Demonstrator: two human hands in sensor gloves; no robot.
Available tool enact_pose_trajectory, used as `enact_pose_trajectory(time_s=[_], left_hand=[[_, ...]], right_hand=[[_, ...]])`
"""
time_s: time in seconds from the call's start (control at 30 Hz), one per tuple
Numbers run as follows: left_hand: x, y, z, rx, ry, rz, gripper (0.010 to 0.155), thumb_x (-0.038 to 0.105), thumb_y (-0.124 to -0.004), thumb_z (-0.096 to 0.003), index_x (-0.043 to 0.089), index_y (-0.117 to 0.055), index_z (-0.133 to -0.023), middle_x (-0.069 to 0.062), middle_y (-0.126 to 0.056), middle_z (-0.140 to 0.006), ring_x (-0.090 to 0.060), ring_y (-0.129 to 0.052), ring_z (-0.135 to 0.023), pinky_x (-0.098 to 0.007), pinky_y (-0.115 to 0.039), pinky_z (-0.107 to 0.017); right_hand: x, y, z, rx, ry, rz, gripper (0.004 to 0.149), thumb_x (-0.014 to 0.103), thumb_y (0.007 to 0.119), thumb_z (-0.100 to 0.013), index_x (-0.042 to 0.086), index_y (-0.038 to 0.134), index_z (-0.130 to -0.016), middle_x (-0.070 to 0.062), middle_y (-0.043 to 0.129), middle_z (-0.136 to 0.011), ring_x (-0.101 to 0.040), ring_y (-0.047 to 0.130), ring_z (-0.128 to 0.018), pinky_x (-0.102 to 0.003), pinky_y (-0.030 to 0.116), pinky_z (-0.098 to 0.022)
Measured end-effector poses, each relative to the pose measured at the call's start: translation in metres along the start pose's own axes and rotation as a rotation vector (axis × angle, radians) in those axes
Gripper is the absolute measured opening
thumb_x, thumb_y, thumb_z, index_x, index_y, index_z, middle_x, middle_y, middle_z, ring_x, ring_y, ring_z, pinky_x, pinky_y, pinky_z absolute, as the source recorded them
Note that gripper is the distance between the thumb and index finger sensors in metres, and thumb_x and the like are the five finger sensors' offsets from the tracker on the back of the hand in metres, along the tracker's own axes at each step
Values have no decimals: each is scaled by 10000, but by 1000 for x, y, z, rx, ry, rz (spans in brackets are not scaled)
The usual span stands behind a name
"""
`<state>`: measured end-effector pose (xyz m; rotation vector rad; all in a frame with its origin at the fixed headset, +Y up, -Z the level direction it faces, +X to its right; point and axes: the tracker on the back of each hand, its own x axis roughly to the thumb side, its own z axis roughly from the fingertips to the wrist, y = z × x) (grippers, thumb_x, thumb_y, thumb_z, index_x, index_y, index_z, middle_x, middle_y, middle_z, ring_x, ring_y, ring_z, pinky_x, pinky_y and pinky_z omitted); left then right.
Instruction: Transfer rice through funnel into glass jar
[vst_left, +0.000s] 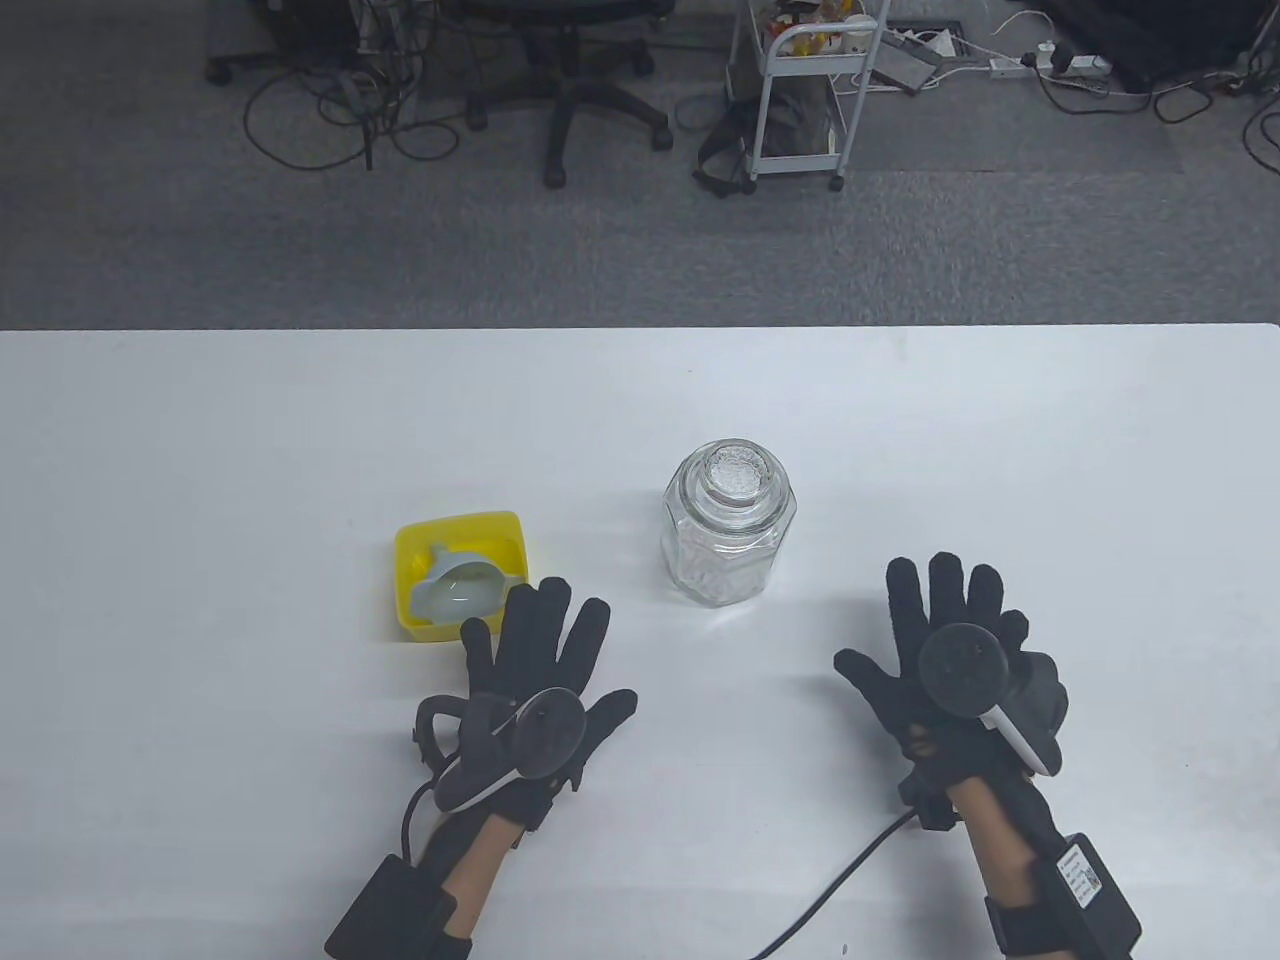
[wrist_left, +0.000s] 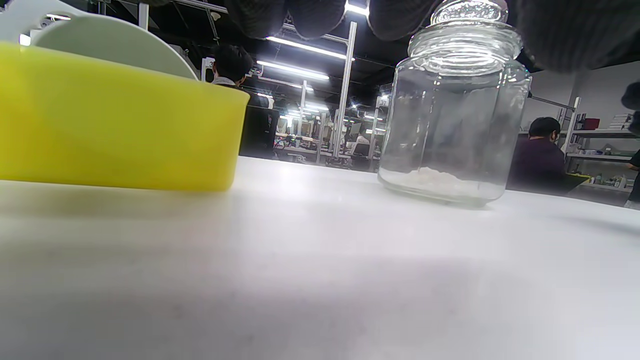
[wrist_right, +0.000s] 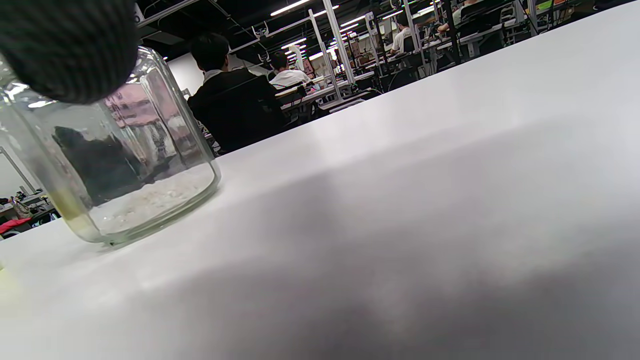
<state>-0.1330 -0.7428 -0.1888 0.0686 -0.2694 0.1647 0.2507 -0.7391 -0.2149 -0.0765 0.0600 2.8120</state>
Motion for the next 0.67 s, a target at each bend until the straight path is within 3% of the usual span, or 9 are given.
enact_pose_trajectory(time_s=[0.67], left_hand=[[1,0,1,-10,-1,-9,840,752,-712,-497,397,-365,-1174,-126,-293,-1305,-452,-341,-1187,-766,-349,-736]], right_hand=[[4,4,-1,11,-7,-2,916,751,720,-367,423,191,-1040,-87,153,-1195,-443,80,-1063,-720,214,-691]])
